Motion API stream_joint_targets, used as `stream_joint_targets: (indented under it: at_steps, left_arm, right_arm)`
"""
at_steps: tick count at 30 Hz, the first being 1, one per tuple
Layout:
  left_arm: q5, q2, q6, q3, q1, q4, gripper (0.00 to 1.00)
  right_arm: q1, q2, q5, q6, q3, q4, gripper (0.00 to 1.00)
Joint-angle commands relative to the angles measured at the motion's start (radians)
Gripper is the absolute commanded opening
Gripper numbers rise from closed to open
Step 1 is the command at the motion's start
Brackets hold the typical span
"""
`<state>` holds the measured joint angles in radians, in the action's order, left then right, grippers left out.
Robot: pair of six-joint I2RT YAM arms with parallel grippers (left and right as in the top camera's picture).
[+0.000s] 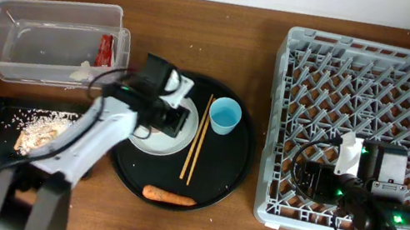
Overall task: Sort waste into correct bins and load items into the dishwasher rack
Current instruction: 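Set the empty pink bowl back onto the white plate, then grasp the light-blue cup with the left gripper and lift it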
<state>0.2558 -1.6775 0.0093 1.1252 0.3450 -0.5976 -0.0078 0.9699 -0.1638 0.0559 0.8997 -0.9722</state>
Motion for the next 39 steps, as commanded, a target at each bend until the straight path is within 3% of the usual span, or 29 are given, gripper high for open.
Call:
stream_joint_targets:
  at_steps: [1, 3, 5, 6, 7, 9, 13, 16, 19, 30, 32, 34, 35, 39]
  left_arm:
    - [-0.129, -0.055, -0.018, 0.016, 0.037, 0.004, 0.00]
    - [-0.126, -0.057, -0.018, 0.016, 0.039, 0.004, 0.00]
    - [-0.122, -0.056, -0.018, 0.023, 0.039, 0.003, 0.11]
    - [-0.122, -0.055, -0.018, 0.029, 0.039, -0.002, 0.19]
    - [-0.119, -0.050, -0.018, 0.057, 0.039, -0.035, 0.34]
    - [-0.118, -0.041, -0.017, 0.118, 0.039, -0.098, 0.45]
    - [-0.095, -0.040, -0.017, 0.277, 0.041, -0.206, 0.50]
    - [0.020, -0.040, -0.017, 0.322, 0.045, -0.153, 0.50]
    - [0.037, -0.053, -0.017, 0.322, 0.065, -0.081, 0.52]
    - [0.063, -0.283, -0.048, 0.322, 0.135, -0.002, 0.52]
    - [0.063, -0.304, -0.051, 0.322, 0.137, -0.004, 0.22]
    - [0.063, -0.301, -0.057, 0.327, 0.137, -0.005, 0.05]
    - [0.063, -0.301, -0.073, 0.336, 0.136, -0.010, 0.00]
    - [0.068, -0.301, -0.112, 0.413, 0.108, -0.095, 0.00]
  right_arm:
    - [-0.006, -0.003, -0.009, 0.005, 0.013, -0.001, 0.98]
    - [-0.006, -0.003, -0.009, 0.005, 0.013, -0.001, 0.98]
    - [-0.006, -0.003, -0.009, 0.005, 0.013, -0.001, 0.98]
    - [-0.006, -0.003, -0.009, 0.005, 0.013, -0.001, 0.98]
    - [-0.006, -0.003, -0.009, 0.005, 0.013, -0.001, 0.98]
    - [-0.006, -0.003, -0.009, 0.005, 0.013, -0.001, 0.98]
    - [-0.006, -0.003, -0.009, 0.005, 0.013, -0.001, 0.98]
    - [-0.006, -0.003, -0.009, 0.005, 0.013, -0.001, 0.98]
    - [-0.006, -0.003, -0.009, 0.005, 0.013, -0.001, 0.98]
    - [-0.006, -0.003, -0.010, 0.005, 0.013, -0.002, 0.98]
    - [-0.006, -0.003, -0.009, 0.005, 0.013, -0.002, 0.98]
    - [-0.006, -0.003, -0.009, 0.005, 0.013, -0.002, 0.98]
    - [-0.006, -0.003, -0.009, 0.005, 0.013, -0.001, 0.98]
    - [-0.006, -0.003, -0.009, 0.005, 0.013, 0.031, 0.98]
